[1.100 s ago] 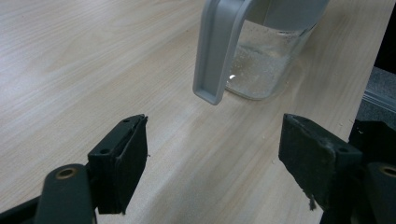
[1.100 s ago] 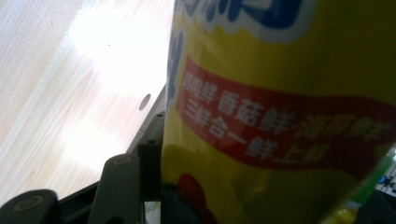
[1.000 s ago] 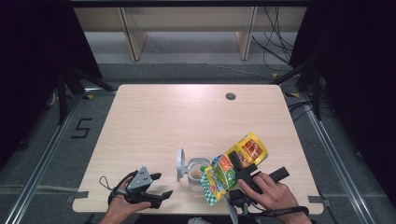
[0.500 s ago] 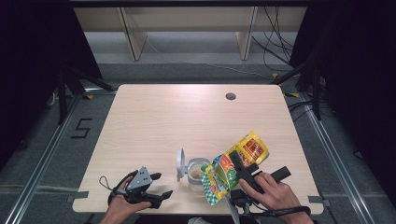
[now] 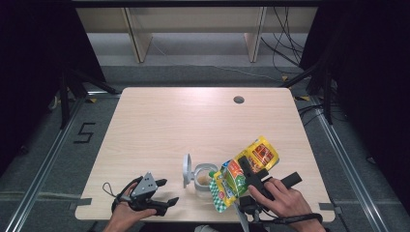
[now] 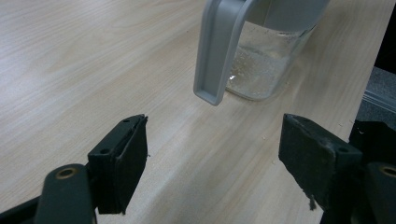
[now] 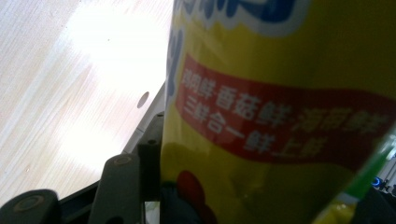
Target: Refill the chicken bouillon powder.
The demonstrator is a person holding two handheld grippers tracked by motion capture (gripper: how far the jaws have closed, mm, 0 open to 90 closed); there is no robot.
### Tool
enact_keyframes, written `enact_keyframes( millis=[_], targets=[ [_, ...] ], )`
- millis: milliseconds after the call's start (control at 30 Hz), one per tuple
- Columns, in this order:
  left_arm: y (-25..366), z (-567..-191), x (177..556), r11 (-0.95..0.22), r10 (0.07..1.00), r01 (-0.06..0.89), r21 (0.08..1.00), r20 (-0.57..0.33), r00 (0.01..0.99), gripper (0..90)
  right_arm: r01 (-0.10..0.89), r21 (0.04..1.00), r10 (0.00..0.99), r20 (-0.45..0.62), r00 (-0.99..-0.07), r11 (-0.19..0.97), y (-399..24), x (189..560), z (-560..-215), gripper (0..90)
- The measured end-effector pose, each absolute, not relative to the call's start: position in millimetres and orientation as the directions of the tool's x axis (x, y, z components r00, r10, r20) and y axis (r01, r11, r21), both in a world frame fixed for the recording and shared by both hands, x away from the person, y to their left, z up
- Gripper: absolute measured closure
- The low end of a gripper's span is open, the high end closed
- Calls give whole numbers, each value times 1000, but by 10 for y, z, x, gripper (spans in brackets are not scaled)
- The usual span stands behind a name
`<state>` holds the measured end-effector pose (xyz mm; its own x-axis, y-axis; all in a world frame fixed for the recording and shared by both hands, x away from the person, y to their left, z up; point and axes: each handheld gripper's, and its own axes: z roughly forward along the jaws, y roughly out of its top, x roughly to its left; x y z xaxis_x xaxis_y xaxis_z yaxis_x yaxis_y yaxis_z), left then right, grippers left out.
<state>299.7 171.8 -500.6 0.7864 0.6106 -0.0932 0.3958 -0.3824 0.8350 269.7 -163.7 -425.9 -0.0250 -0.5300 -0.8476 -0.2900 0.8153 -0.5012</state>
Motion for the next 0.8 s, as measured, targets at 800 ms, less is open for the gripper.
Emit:
enact_keyframes(
  millis=[800],
  targets=[
    [1723, -5006, 2999, -379, 610, 393, 838, -94, 787, 234, -297, -512, -541, -841, -20, 806, -1633, 2675, -4243, 488]
  ],
)
